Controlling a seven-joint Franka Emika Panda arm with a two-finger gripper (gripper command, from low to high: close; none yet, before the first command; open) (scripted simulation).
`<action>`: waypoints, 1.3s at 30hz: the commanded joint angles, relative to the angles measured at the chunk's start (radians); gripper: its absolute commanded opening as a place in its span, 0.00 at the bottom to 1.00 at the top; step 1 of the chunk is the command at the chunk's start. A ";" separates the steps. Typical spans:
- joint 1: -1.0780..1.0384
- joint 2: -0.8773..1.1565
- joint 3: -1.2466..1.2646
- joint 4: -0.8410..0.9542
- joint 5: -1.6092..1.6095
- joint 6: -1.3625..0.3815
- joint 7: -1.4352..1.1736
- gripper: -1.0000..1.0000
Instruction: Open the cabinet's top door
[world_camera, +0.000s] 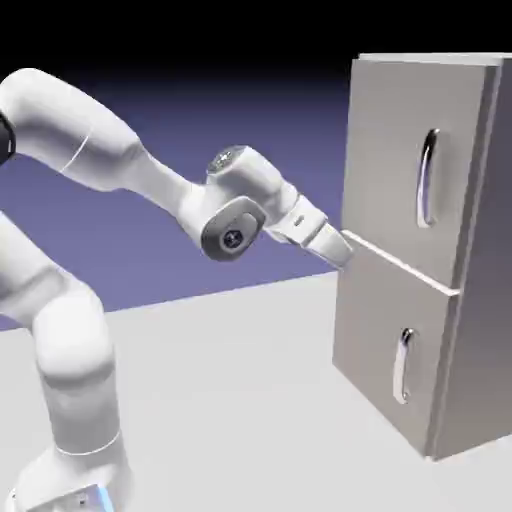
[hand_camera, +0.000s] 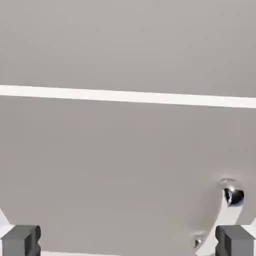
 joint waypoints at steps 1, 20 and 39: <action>0.014 -0.005 -0.016 0.008 -0.044 -0.001 0.033 0.50; 0.277 -0.103 -0.313 0.165 -0.870 -0.019 0.659 0.50; 0.540 -0.202 -0.610 0.322 -1.696 -0.037 1.284 0.50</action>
